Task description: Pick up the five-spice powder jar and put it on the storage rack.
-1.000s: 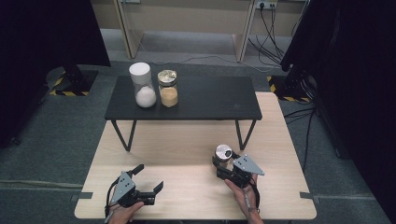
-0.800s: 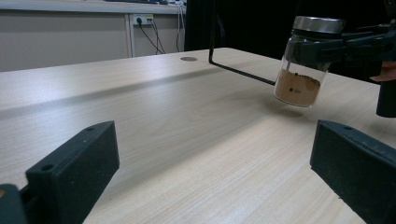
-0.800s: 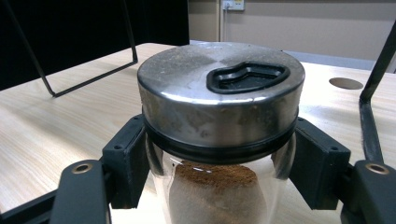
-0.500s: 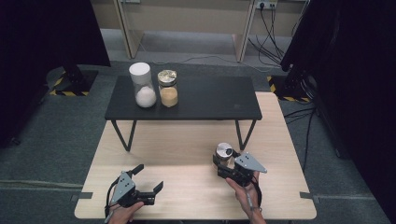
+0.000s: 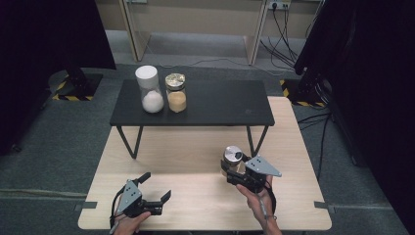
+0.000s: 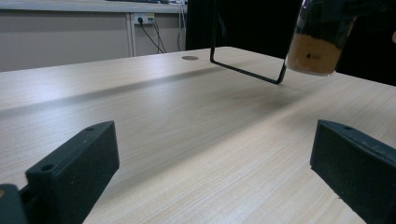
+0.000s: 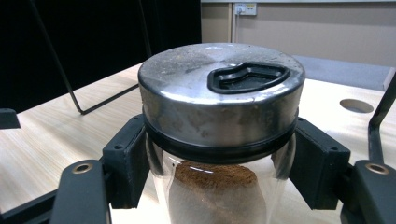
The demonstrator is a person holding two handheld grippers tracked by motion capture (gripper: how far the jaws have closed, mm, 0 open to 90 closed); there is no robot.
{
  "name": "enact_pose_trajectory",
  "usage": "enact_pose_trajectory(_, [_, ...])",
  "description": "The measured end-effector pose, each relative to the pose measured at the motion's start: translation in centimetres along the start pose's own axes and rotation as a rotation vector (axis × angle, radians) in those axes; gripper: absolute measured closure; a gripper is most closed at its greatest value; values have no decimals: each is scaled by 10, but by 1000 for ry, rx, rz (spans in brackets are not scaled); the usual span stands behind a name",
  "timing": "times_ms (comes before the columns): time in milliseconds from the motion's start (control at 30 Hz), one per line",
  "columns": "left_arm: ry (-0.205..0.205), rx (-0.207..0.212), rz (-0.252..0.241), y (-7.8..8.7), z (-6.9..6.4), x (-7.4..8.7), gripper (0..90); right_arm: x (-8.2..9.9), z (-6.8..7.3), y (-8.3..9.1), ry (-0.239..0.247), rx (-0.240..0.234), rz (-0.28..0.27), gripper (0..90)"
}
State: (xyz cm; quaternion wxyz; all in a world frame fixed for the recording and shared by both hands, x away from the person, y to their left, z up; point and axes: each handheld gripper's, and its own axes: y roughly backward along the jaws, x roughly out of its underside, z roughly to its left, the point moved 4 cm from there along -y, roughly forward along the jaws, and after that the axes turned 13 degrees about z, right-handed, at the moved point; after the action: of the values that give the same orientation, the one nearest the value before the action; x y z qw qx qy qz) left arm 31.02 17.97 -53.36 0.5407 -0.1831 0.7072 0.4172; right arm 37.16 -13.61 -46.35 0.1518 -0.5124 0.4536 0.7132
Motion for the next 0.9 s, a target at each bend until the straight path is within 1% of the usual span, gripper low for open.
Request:
enact_pose_trajectory(200, [-2, -2, 0, 0, 0, 0, 6, -12, 1, 7, 6, -18, 0, 305])
enact_pose_trajectory(333, [-2, -3, -1, 0, 0, 0, 6, -19, 4, 9, 24, -27, 4, 305])
enact_pose_trajectory(633, [-3, -2, -2, 1, 0, 0, 6, -32, 5, 16, 30, -43, -1, 305])
enact_pose_trajectory(700, [-3, -2, -3, 1, 0, -1, 6, -35, 6, 18, 37, -43, -1, 305])
enact_pose_trajectory(900, [-4, -3, -2, 1, 0, 0, 6, -44, 11, 23, 55, -61, 5, 305])
